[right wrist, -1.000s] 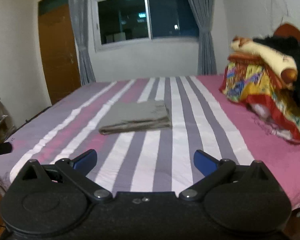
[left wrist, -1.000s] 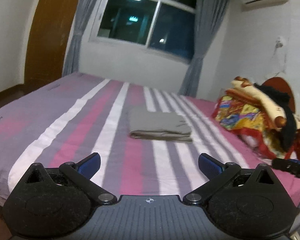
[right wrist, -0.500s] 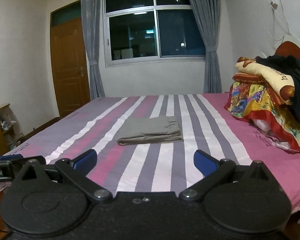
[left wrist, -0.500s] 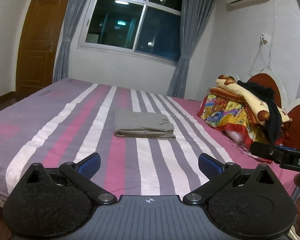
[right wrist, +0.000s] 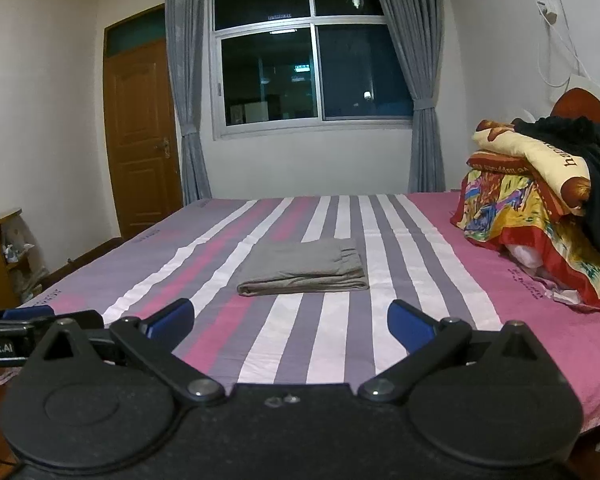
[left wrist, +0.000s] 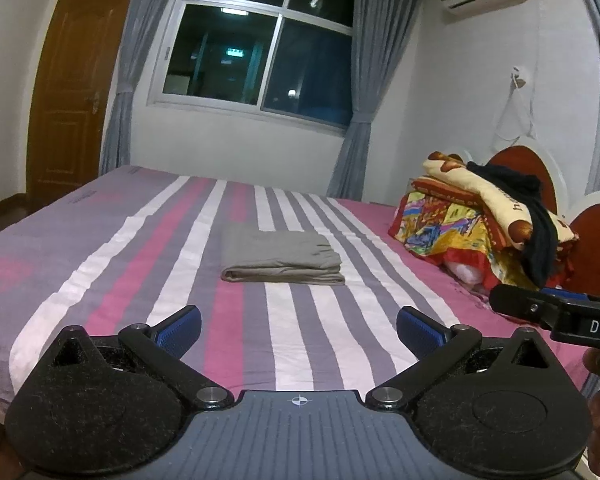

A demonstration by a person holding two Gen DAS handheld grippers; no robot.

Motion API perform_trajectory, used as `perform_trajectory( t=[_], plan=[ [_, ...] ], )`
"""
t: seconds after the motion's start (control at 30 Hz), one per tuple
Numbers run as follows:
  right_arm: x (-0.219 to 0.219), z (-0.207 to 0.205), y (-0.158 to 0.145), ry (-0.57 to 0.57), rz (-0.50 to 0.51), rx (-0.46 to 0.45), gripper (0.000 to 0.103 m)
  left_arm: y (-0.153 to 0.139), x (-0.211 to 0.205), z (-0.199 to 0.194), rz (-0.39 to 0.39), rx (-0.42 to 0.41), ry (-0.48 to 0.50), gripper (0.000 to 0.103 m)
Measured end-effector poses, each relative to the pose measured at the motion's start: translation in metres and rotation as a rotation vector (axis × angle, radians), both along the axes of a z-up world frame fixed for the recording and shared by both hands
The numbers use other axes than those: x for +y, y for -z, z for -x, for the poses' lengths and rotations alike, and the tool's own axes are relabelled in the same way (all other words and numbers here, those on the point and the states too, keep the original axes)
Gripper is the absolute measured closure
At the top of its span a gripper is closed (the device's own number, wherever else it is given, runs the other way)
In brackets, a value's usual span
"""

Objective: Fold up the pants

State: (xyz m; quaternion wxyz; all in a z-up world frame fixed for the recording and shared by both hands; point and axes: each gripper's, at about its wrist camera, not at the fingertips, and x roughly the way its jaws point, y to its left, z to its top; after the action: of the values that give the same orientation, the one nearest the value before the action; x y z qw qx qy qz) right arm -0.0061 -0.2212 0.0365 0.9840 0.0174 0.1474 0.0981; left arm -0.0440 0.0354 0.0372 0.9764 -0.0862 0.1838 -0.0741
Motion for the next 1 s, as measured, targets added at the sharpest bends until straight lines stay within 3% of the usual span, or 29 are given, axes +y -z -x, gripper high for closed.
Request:
perform_trajectory(
  t=[1.0],
  plan=[
    [0.006,0.009,-0.002,-0.001,0.002,-0.038,0.000,-0.003,-0.002,0.002,-0.019,-0.042,0.014,0.000]
  ],
)
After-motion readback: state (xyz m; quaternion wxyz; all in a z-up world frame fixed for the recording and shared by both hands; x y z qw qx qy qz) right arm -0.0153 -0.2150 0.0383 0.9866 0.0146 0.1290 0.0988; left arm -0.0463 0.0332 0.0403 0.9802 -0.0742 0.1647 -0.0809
